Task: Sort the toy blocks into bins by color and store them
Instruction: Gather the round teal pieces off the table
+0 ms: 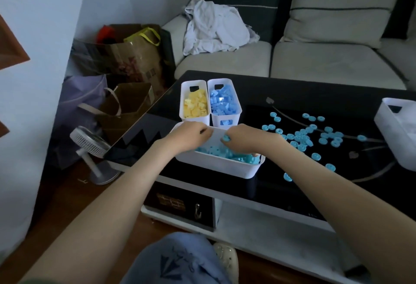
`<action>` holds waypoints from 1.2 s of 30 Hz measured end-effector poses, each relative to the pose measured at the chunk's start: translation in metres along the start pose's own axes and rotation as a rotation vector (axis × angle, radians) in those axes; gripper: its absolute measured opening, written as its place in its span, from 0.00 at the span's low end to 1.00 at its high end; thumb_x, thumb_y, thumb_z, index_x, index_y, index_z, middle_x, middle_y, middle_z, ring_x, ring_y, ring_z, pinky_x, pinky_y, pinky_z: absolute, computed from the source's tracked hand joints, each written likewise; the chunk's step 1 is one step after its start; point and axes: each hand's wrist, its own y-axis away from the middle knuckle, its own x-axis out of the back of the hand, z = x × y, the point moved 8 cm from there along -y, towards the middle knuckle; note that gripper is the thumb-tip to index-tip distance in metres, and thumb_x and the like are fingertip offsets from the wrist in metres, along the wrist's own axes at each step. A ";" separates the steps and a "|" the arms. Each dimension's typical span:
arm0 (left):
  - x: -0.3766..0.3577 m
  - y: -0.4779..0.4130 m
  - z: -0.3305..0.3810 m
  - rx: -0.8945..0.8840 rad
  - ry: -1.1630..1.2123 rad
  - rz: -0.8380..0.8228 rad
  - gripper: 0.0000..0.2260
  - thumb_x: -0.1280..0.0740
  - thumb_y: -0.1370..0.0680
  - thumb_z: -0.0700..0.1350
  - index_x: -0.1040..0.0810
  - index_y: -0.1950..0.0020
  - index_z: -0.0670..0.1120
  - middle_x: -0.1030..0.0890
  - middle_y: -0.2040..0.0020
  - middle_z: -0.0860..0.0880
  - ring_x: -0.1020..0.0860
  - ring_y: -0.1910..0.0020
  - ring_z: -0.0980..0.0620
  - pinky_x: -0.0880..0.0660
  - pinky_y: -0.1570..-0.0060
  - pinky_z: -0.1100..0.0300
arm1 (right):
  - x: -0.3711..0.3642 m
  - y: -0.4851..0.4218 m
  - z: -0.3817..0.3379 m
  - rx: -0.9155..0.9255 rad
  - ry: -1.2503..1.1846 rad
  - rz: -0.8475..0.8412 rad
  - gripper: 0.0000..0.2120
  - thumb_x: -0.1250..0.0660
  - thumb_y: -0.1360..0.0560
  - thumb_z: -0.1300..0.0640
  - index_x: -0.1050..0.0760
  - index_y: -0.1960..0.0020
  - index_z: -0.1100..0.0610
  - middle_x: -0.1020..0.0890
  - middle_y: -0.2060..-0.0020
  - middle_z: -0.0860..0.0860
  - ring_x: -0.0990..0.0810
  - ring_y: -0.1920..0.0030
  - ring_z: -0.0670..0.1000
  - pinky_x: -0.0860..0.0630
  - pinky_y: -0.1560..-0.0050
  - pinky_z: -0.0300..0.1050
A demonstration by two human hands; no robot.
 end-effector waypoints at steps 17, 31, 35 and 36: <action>-0.002 0.008 -0.027 0.374 0.552 -0.079 0.30 0.54 0.22 0.66 0.33 0.28 0.51 0.30 0.30 0.48 0.31 0.32 0.49 0.37 0.42 0.59 | -0.003 -0.019 -0.023 0.212 -0.386 0.237 0.18 0.37 0.25 0.59 0.32 0.36 0.57 0.26 0.43 0.53 0.27 0.44 0.51 0.29 0.46 0.43; 0.039 0.011 0.055 0.016 0.196 0.363 0.09 0.41 0.20 0.45 0.23 0.50 0.44 0.20 0.53 0.47 0.22 0.55 0.49 0.24 0.54 0.50 | 0.037 0.030 0.049 0.137 -0.495 0.620 0.20 0.45 0.27 0.69 0.29 0.37 0.57 0.27 0.47 0.50 0.31 0.46 0.48 0.36 0.46 0.36; 0.030 0.010 0.138 -0.161 0.280 0.466 0.06 0.41 0.21 0.43 0.25 0.51 0.45 0.22 0.54 0.49 0.23 0.58 0.51 0.25 0.58 0.55 | 0.011 0.055 0.143 -0.280 -0.372 0.610 0.25 0.42 0.26 0.63 0.38 0.30 0.53 0.33 0.33 0.53 0.36 0.33 0.55 0.39 0.35 0.55; 0.020 0.009 0.160 -0.205 0.299 0.437 0.06 0.41 0.22 0.44 0.25 0.51 0.45 0.23 0.54 0.48 0.23 0.57 0.49 0.27 0.59 0.55 | -0.001 0.060 0.165 -0.392 -0.345 0.544 0.26 0.41 0.25 0.58 0.41 0.28 0.52 0.37 0.30 0.53 0.40 0.31 0.56 0.42 0.34 0.58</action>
